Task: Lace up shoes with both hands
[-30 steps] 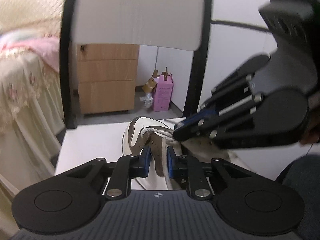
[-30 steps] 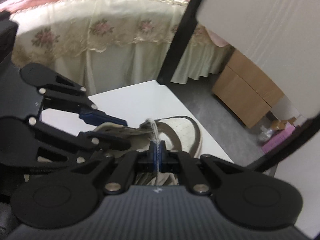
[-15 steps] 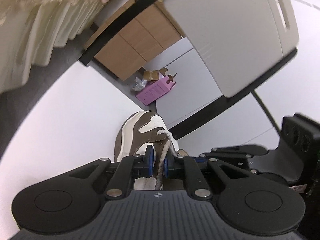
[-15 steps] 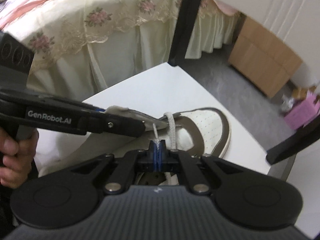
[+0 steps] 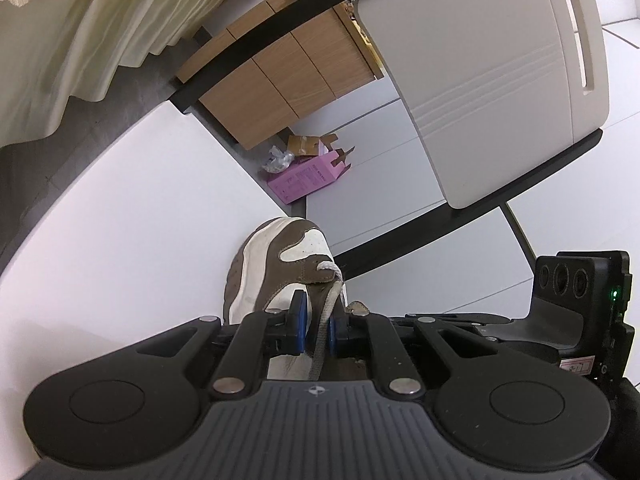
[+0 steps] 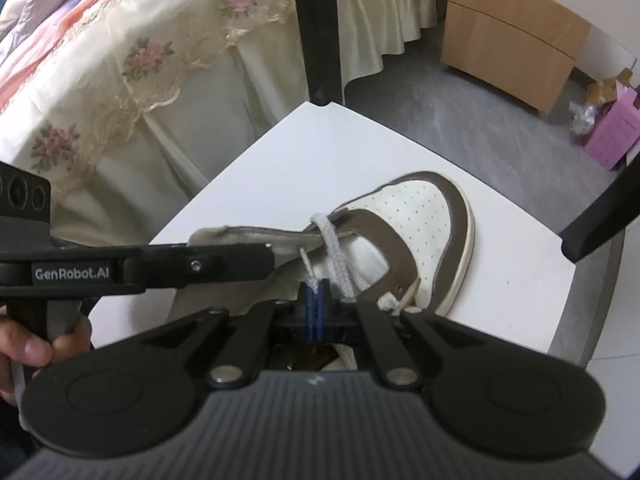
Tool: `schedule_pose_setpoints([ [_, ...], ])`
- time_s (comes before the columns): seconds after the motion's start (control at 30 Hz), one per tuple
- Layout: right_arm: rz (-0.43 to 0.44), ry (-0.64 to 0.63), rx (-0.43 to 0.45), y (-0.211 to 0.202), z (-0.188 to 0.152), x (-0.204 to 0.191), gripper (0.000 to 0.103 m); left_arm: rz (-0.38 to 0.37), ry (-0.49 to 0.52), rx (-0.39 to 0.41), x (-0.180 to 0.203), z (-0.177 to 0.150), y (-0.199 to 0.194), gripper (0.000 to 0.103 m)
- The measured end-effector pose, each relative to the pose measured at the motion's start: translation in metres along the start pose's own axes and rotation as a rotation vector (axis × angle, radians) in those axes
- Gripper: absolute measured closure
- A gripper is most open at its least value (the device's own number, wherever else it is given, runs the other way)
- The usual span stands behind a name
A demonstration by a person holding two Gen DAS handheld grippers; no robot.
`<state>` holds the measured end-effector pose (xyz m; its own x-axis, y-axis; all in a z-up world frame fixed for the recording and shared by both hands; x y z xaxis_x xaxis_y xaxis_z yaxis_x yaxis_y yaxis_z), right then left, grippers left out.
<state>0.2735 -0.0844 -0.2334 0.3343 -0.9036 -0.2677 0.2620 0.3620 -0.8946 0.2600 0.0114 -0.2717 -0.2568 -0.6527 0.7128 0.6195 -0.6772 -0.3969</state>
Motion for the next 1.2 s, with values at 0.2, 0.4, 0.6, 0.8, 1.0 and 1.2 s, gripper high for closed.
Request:
schedule_pose_setpoints([
  [0.2,-0.017,-0.023,-0.01,0.004,-0.001,-0.002,0.1,0.006,0.015,-0.005,0.0,0.001,0.001,0.091],
  [0.4,-0.049,-0.101,-0.021,0.009,0.001,-0.007,0.1,0.045,0.176,-0.043,0.013,0.004,0.003,0.091],
  [0.6,-0.114,-0.262,0.038,0.004,-0.002,-0.015,0.1,0.075,0.291,-0.075,0.02,0.005,0.003,0.091],
  [0.8,-0.086,-0.329,0.095,-0.004,0.001,-0.021,0.1,0.069,0.293,-0.086,0.02,0.004,0.003,0.091],
  [1.0,-0.061,-0.335,0.09,0.004,0.003,-0.019,0.1,0.06,0.275,-0.087,0.019,0.005,0.001,0.09],
  [1.2,-0.011,-0.378,0.129,0.006,0.002,-0.019,0.1,0.043,0.242,-0.09,0.017,0.005,0.001,0.089],
])
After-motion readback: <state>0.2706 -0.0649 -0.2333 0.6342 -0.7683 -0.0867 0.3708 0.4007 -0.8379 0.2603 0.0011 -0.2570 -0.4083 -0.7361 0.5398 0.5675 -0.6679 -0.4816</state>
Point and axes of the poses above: each gripper's, at about its wrist camera, not at the fingertips, and y roughly the way its jaws point, x to its right, z to its top, the point moved 10 cm from there along y, roughly the way its jaws point, and after that the axes turned 15 degrees about y, right-handed, at the moved point
